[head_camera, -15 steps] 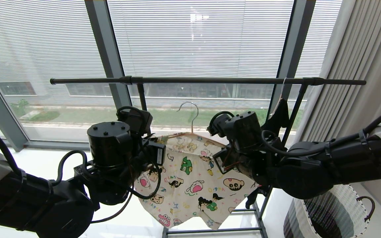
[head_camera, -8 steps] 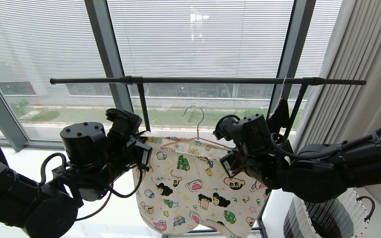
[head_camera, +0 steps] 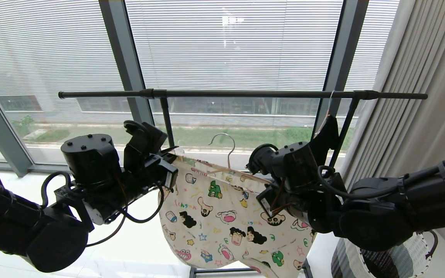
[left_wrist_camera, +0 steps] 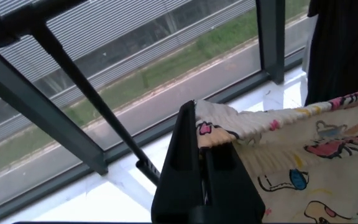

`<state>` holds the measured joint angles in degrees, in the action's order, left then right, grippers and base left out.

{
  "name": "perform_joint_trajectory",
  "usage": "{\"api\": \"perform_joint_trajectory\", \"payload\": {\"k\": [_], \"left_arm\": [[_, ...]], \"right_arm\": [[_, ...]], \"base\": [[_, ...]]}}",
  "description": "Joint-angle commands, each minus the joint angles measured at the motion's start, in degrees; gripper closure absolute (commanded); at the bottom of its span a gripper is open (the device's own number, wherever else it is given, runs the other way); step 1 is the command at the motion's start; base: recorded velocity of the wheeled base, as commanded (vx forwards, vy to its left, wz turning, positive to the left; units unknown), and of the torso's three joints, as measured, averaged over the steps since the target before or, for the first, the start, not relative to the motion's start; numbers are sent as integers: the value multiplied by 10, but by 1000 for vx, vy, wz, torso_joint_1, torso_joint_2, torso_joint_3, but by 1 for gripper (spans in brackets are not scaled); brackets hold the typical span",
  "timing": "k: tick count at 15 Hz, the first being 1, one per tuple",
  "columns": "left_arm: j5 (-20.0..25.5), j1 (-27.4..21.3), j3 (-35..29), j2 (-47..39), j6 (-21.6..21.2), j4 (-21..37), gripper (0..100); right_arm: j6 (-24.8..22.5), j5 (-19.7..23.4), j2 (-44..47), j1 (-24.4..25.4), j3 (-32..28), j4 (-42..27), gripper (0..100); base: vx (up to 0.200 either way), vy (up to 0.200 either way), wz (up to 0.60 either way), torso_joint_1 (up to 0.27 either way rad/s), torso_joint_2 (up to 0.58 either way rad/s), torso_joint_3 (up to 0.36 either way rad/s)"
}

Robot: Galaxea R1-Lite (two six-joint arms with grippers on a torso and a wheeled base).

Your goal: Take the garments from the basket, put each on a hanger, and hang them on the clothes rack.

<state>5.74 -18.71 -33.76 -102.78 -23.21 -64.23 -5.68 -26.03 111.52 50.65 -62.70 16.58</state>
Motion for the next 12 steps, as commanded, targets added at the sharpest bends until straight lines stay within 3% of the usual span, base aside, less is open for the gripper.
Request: {"api": "perform_joint_trajectory", "payload": {"k": [1, 5, 6, 12], "left_arm": [[15, -9, 5, 6, -12, 0, 100], [16, -9, 7, 5, -17, 2, 100], [16, -10, 7, 8, -14, 2, 0], [82, -6, 52, 69, 3, 5, 0]], "right_arm": [[-1, 0, 2, 5, 3, 10, 100], [-1, 0, -2, 6, 4, 13, 100], [0, -1, -2, 5, 4, 14, 100], [0, -1, -3, 3, 3, 15, 100]], "base": [[0, 0, 0, 0, 0, 0], [0, 0, 0, 0, 0, 0], [0, 0, 0, 0, 0, 0], [0, 0, 0, 0, 0, 0]]}}
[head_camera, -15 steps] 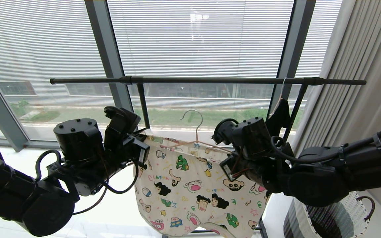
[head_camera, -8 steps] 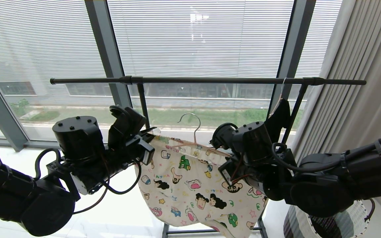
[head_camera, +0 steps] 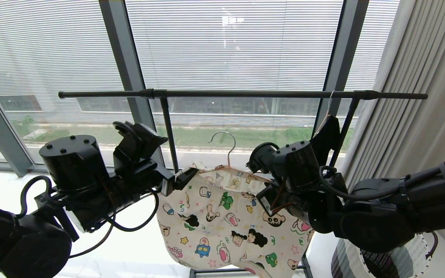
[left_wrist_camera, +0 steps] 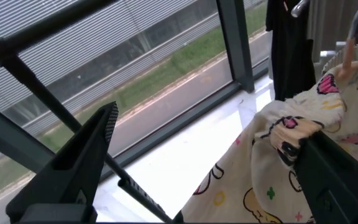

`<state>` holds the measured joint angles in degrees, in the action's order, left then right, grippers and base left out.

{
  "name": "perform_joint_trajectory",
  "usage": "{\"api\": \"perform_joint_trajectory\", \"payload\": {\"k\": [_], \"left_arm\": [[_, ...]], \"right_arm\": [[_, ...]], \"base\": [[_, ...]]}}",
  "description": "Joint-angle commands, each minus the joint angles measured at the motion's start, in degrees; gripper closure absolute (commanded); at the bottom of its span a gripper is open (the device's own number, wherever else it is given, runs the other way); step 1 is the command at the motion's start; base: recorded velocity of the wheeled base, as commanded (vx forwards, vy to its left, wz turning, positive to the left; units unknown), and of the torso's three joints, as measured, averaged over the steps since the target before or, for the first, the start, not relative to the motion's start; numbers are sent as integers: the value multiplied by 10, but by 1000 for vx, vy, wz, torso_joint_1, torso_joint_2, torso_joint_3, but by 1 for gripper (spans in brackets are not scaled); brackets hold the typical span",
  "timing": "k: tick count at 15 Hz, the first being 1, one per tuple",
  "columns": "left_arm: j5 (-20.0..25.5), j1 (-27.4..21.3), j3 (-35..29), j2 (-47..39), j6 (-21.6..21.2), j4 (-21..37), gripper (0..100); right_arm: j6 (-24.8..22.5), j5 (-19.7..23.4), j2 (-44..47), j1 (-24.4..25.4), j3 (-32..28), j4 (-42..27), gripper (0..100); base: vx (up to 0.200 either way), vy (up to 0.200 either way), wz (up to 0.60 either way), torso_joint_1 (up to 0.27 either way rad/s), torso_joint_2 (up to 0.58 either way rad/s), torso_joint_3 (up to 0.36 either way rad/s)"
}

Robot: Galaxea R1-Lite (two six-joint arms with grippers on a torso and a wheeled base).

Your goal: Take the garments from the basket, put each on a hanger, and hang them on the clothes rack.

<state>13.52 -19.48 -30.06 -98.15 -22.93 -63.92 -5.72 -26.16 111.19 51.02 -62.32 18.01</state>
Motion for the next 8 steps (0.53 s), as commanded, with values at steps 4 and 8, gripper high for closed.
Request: {"api": "perform_joint_trajectory", "payload": {"k": [4, 8], "left_arm": [[28, 8, 24, 49, 1, 36, 0], [50, 26, 40, 80, 1, 85, 0]], "right_arm": [[-1, 1, -5, 0, -1, 1, 100], [1, 1, -17, -5, 0, 1, 100]], "base": [[0, 0, 0, 0, 0, 0], [0, 0, 0, 0, 0, 0]]}}
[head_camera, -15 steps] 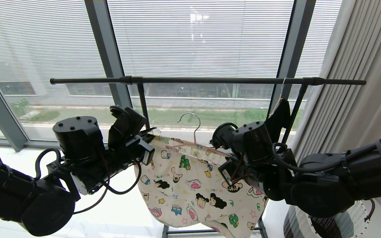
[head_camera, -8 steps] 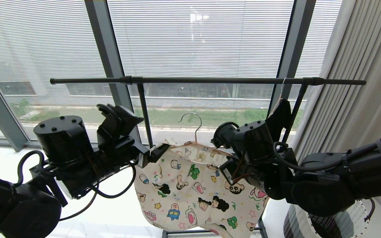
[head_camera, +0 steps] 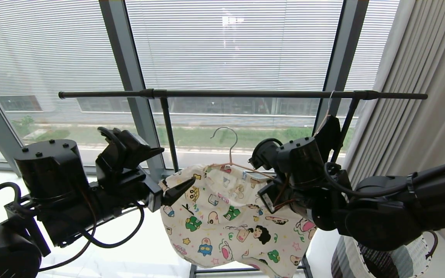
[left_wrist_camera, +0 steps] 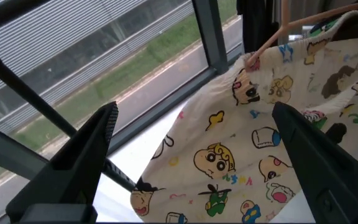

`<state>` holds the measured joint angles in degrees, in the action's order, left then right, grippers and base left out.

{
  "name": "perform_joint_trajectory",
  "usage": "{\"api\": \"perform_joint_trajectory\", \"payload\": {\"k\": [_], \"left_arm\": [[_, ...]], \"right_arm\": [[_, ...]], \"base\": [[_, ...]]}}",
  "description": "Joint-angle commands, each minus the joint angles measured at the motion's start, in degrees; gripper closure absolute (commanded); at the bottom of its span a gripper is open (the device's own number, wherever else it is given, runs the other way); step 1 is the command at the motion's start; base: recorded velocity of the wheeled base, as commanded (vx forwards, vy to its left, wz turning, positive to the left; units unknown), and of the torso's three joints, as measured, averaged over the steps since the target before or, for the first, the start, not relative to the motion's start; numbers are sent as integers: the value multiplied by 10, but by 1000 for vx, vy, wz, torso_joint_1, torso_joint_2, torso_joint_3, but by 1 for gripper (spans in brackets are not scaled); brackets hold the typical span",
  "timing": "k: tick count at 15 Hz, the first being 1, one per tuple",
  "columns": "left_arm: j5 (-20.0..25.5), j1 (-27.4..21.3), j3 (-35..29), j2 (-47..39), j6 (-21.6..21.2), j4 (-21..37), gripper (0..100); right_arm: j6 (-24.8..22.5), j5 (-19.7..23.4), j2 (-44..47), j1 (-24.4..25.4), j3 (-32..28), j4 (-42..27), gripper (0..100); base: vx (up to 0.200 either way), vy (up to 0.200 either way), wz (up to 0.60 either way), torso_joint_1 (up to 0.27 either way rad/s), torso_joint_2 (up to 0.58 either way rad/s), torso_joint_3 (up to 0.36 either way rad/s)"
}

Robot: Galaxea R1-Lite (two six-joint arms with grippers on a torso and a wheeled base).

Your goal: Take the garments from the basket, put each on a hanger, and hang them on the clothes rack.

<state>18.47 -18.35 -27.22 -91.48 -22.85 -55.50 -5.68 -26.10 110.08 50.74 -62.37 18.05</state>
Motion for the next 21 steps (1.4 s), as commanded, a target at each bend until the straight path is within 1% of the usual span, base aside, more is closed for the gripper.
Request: {"api": "perform_joint_trajectory", "payload": {"k": [1, 4, 5, 6, 8, 9, 10, 12, 13, 14, 15, 17, 18, 21], "left_arm": [[2, 44, 32, 13, -1, 0, 0], [10, 168, 128, 27, 1, -7, 0], [19, 198, 157, 26, 1, -13, 0], [39, 218, 183, 24, -1, -16, 0], [68, 224, 207, 10, -4, -16, 0], [70, 224, 205, -12, -5, -17, 0], [70, 224, 205, -19, -6, -17, 0], [71, 224, 201, -58, -7, -51, 0], [71, 223, 202, -74, -7, -77, 0], [71, 223, 203, -81, -6, -91, 0], [72, 223, 205, -99, -6, -125, 0], [71, 226, 205, -119, -4, -149, 0], [71, 229, 205, -121, -3, -160, 100], [71, 230, 205, -117, -3, -165, 100]], "right_arm": [[1, 0, -10, -6, 1, 1, 100], [1, 6, -30, -22, 0, 1, 100], [1, 11, -36, -24, 0, 1, 100], [3, 25, -43, -23, 1, 1, 100], [0, 74, -61, -23, 1, 1, 100], [0, 87, -70, -23, 1, 1, 100], [0, 90, -74, -23, 1, 1, 100], [2, 121, -101, -21, 1, 1, 100], [2, 133, -108, -18, 2, 1, 100], [3, 135, -109, -13, 2, 1, 100], [3, 136, -111, -5, 2, 1, 100], [3, 136, -111, 6, 3, 1, 100], [3, 136, -110, 7, 3, 1, 100], [2, 134, -109, 6, 4, 1, 100]], "base": [[0, 0, 0, 0, 0, 0], [0, 0, 0, 0, 0, 0], [0, 0, 0, 0, 0, 0], [0, 0, 0, 0, 0, 0], [0, 0, 0, 0, 0, 0], [0, 0, 0, 0, 0, 0], [0, 0, 0, 0, 0, 0], [0, 0, 0, 0, 0, 0], [0, 0, 0, 0, 0, 0], [0, 0, 0, 0, 0, 0], [0, 0, 0, 0, 0, 0], [0, 0, 0, 0, 0, 0], [0, 0, 0, 0, 0, 0], [0, 0, 0, 0, 0, 0]]}}
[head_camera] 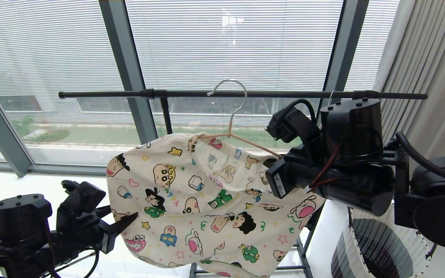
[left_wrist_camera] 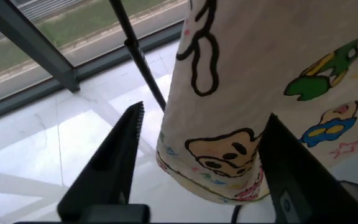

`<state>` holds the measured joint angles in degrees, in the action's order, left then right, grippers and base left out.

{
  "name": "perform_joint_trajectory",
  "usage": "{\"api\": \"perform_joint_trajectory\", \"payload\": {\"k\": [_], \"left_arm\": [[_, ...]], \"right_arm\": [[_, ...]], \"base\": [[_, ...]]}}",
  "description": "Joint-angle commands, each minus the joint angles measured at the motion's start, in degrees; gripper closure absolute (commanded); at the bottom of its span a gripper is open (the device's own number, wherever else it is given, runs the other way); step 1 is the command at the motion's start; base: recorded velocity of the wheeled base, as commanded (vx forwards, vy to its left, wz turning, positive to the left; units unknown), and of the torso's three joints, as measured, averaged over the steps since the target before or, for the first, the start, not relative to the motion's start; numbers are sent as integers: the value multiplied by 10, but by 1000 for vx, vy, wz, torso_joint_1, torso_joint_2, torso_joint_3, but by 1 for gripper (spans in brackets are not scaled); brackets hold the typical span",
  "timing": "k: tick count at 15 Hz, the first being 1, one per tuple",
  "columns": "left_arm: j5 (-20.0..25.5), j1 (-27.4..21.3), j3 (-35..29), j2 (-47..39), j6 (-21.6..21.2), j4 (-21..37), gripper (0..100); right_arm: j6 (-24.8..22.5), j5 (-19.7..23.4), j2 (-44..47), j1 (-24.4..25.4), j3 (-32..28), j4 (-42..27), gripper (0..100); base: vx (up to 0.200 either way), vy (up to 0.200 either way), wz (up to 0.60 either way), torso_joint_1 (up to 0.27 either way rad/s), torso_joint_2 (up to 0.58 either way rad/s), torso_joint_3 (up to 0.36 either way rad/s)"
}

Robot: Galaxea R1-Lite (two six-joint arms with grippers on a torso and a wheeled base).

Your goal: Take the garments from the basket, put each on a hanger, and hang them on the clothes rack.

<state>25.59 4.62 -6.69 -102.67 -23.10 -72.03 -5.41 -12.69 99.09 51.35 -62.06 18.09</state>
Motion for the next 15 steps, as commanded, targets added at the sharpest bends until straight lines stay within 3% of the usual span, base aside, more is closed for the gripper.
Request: {"api": "perform_joint_trajectory", "payload": {"k": [1, 4, 8, 13, 14, 15], "left_arm": [[0, 0, 0, -2, 0, -2, 100], [-1, 3, -1, -6, 2, -21, 100], [-1, 80, -10, -30, 2, -25, 100], [-11, 86, -10, -47, -9, -35, 100], [-15, 86, -9, -52, -8, -43, 0], [-15, 86, -9, -53, -7, -50, 0]], "right_arm": [[1, -1, 1, -2, 3, 0, 100], [0, -2, -3, -2, 30, 0, 100], [0, -2, -43, -12, 84, 0, 100], [1, -2, -50, -12, 87, 0, 100], [1, -2, -50, -12, 87, 1, 100], [1, -2, -50, -12, 87, 1, 100]], "base": [[0, 0, 0, 0, 0, 0], [0, 0, 0, 0, 0, 0], [0, 0, 0, 0, 0, 0], [0, 0, 0, 0, 0, 0], [0, 0, 0, 0, 0, 0], [0, 0, 0, 0, 0, 0]]}}
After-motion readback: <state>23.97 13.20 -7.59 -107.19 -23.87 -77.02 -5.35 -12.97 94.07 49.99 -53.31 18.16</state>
